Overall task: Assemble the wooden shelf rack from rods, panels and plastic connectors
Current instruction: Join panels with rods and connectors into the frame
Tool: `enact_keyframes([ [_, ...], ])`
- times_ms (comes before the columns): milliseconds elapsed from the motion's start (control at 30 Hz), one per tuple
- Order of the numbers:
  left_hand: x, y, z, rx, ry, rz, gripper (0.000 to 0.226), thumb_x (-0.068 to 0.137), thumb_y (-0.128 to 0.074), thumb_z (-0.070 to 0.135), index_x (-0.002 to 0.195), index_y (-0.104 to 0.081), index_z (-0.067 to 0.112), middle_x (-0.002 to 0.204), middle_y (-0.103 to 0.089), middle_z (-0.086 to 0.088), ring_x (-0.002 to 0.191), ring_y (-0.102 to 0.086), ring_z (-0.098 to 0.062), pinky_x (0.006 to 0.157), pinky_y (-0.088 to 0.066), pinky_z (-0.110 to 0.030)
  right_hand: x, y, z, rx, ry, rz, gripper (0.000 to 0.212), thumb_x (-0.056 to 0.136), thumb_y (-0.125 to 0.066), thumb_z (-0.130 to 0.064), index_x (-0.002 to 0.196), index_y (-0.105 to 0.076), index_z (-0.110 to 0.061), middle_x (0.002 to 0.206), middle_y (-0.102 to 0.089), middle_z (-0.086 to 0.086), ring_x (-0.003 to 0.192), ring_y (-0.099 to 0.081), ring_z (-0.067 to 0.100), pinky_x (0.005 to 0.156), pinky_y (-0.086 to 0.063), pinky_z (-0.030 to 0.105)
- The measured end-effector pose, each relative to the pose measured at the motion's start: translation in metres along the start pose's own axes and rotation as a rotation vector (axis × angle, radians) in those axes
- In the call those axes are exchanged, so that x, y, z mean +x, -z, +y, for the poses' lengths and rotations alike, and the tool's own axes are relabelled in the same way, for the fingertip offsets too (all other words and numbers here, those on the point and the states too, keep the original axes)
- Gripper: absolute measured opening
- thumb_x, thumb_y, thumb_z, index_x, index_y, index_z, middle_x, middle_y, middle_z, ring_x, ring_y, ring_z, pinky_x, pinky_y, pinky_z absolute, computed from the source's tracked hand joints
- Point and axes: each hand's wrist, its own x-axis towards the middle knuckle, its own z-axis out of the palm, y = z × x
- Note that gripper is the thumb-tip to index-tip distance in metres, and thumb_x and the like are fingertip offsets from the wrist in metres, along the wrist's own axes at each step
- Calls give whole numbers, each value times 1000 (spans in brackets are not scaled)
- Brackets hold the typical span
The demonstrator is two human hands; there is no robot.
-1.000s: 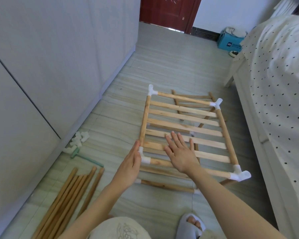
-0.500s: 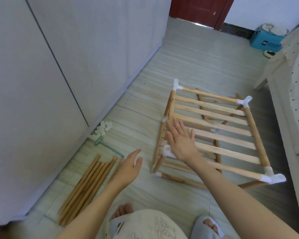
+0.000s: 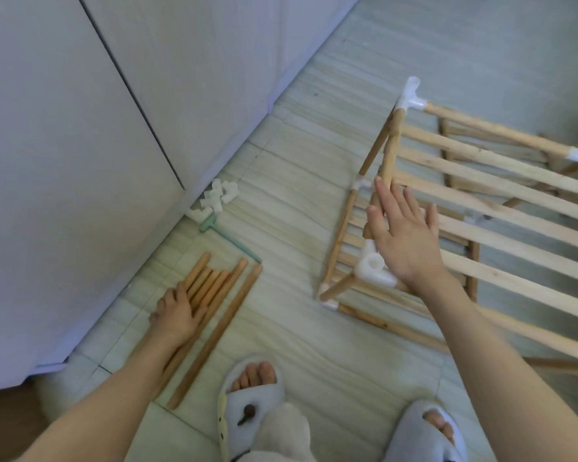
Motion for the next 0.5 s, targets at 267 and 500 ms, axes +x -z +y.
enact_keyframes([
  [267,18,-4,15,122,-1,47,71,84,-64,38,137,-27,9,133,-34,-16,122,-33,-33,93,-39,-47,0,-3,2,8,8,21,50,99,-18,-44,148,-9,-40,158,-8,-5,145,0,11,116,9,41],
  [500,25,3,19,14,4,17,41,88,-61,22,117,-41,2,118,-50,-20,104,-55,-36,77,-46,-38,1,-6,3,-7,3,14,50,99,-15,-44,148,-7,-40,158,-6,-5,145,0,11,116,9,42],
])
